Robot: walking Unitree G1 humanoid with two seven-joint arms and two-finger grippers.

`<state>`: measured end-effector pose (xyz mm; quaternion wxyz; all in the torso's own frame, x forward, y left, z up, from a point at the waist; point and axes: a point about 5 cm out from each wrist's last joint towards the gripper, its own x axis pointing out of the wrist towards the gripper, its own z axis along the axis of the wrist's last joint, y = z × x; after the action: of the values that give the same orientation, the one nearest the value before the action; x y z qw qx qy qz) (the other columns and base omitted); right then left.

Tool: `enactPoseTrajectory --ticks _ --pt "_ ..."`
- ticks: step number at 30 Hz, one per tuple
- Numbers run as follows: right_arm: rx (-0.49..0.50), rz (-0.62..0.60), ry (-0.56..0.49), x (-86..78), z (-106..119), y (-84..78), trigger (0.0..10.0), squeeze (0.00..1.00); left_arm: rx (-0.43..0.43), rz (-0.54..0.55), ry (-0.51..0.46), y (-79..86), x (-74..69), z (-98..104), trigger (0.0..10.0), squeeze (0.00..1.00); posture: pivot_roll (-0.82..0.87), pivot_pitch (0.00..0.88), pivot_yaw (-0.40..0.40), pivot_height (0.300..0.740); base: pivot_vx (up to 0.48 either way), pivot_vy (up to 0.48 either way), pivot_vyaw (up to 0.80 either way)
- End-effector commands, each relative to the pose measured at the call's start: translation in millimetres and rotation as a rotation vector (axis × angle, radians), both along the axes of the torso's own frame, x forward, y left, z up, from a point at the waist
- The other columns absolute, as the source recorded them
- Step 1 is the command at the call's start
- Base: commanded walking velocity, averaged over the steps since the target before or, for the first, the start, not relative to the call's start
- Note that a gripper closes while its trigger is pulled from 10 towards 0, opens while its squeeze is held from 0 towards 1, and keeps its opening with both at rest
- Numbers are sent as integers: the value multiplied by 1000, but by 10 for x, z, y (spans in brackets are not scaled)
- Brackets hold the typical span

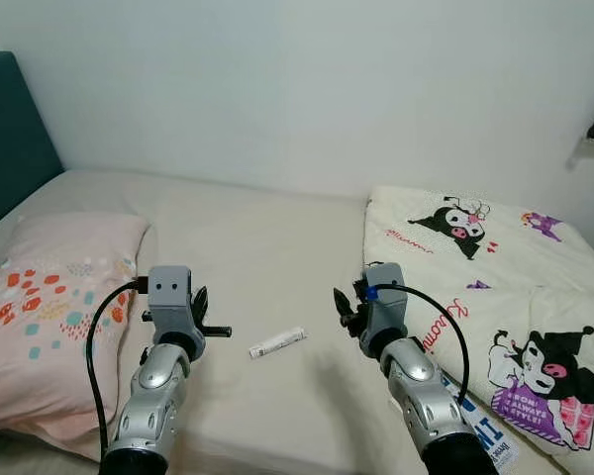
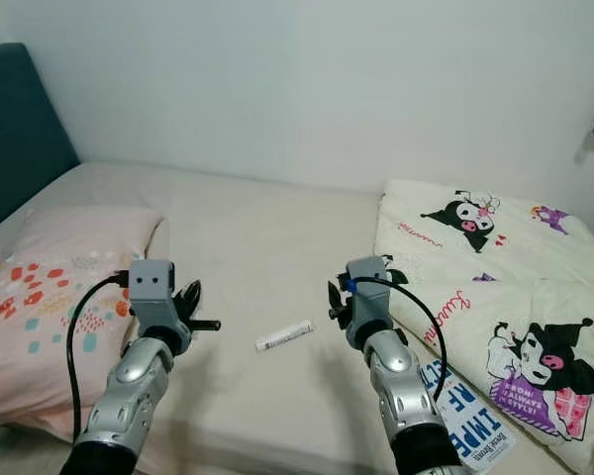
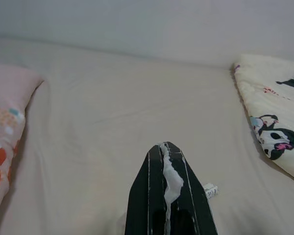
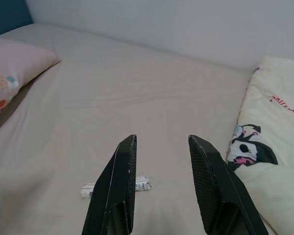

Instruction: Clean up the room

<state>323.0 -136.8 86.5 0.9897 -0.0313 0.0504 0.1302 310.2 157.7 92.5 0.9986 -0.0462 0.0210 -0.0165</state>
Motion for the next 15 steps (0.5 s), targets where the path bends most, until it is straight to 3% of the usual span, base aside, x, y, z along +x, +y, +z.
enactPoseTrajectory --ticks 1,15 --pt "10 -10 6 -14 -27 -12 10000 0 26 -6 -6 10 14 10 10000 0 -10 0 -17 740 0 476 0" --pt "15 -10 6 -9 -27 -5 10000 0 31 -13 -9 14 18 15 10000 0 -4 0 -15 740 0 477 0"
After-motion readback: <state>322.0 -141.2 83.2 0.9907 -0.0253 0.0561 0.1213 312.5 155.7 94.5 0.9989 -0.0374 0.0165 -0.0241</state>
